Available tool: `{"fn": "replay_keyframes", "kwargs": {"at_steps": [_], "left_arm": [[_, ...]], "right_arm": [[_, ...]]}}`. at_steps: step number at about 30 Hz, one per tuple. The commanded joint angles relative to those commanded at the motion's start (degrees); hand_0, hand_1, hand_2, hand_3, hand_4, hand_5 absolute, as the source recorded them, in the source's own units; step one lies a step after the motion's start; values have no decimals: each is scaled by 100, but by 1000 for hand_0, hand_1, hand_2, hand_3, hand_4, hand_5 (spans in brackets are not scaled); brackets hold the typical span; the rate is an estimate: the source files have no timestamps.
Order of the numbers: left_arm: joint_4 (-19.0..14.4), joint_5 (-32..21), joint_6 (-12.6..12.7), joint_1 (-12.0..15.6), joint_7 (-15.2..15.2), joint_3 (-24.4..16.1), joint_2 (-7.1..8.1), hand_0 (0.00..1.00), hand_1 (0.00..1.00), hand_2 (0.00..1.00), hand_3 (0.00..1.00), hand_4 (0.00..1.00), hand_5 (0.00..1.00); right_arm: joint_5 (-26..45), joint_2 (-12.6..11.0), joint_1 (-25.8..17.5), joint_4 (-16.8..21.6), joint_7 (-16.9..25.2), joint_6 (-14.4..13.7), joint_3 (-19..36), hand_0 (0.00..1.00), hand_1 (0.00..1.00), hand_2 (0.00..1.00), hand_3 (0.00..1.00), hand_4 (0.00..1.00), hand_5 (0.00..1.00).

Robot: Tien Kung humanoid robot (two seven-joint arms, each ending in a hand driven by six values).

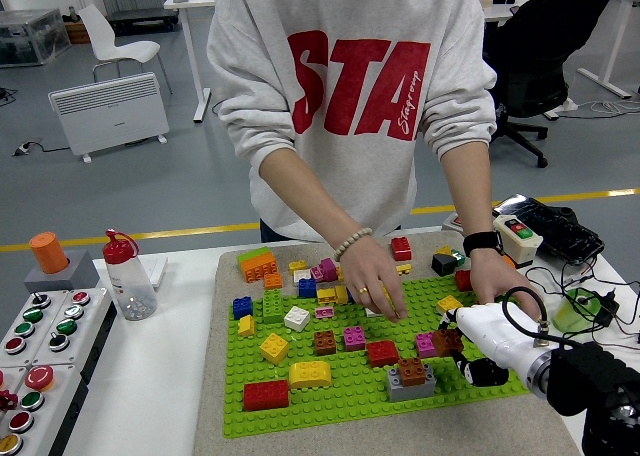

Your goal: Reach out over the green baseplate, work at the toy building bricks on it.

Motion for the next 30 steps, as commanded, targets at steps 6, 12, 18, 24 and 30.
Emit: {"fn": "replay_keyframes", "kwargs": {"at_steps": [6, 12, 18, 24, 30], "left_arm": [[0, 5, -2, -7, 1, -4, 5, 652, 689, 665, 563, 283, 998], [0, 22, -8, -16, 7, -6, 10, 652, 688, 666, 564, 283, 998], [0, 17, -11, -18, 9, 0, 13, 651, 687, 666, 563, 284, 998], [0, 7, -10, -15, 9, 3, 16, 651, 687, 664, 563, 283, 998], [0, 7, -10, -15, 10, 0, 21, 651, 687, 664, 563, 283, 998]], "right_arm": [[-114, 102, -39, 45, 0, 94, -39, 495, 585, 669, 525, 434, 207], [-243, 191, -80, 119, 0, 105, -68, 486, 583, 670, 527, 444, 232], [-374, 253, -32, 76, 0, 126, -213, 483, 583, 672, 526, 439, 252], [-451, 254, 20, -25, 0, 132, -348, 482, 581, 677, 525, 437, 269], [-518, 208, 81, -120, 0, 118, -476, 481, 581, 679, 528, 439, 280]]}}
